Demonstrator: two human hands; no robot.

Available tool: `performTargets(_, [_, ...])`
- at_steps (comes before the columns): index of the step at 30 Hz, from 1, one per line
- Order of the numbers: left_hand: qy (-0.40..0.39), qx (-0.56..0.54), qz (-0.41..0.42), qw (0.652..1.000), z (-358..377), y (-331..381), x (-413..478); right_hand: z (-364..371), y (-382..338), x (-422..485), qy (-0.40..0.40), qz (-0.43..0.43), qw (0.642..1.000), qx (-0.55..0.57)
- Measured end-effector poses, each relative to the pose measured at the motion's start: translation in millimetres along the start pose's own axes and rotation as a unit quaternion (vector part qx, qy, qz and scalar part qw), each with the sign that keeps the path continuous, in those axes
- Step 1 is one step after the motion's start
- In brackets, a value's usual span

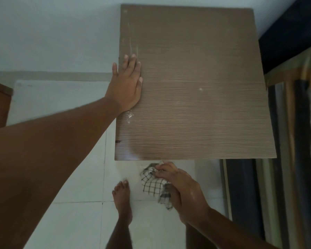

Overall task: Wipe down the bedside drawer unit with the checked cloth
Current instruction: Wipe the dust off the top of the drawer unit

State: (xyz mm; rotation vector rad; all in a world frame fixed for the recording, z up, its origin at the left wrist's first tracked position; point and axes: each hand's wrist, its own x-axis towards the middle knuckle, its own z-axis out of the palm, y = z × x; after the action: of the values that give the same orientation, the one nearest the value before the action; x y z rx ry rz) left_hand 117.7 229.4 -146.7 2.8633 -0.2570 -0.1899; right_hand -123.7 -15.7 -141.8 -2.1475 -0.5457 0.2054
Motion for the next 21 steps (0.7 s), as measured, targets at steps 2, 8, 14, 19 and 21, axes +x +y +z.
performTargets(2, [-0.005, 0.000, 0.004, 1.000, -3, -1, 2, -9, -9, 26, 0.034, 0.004, 0.999, 0.021])
performTargets(8, [-0.027, 0.001, -0.005, 1.000, -13, -9, 19, -32, -8, 136, 0.125, 0.004, 0.991, 0.053])
performTargets(14, [-0.072, 0.034, -0.023, 0.997, -16, -29, 49, -41, 11, 253, 0.160, 0.004, 0.987, 0.019])
performTargets(19, [-0.036, -0.013, -0.003, 0.999, -26, -42, 66, -42, 26, 343, 0.190, 0.041, 0.981, -0.004])
performTargets(21, [-0.022, -0.017, -0.001, 1.000, -27, -49, 76, -44, 31, 375, 0.218, 0.056, 0.974, -0.014])
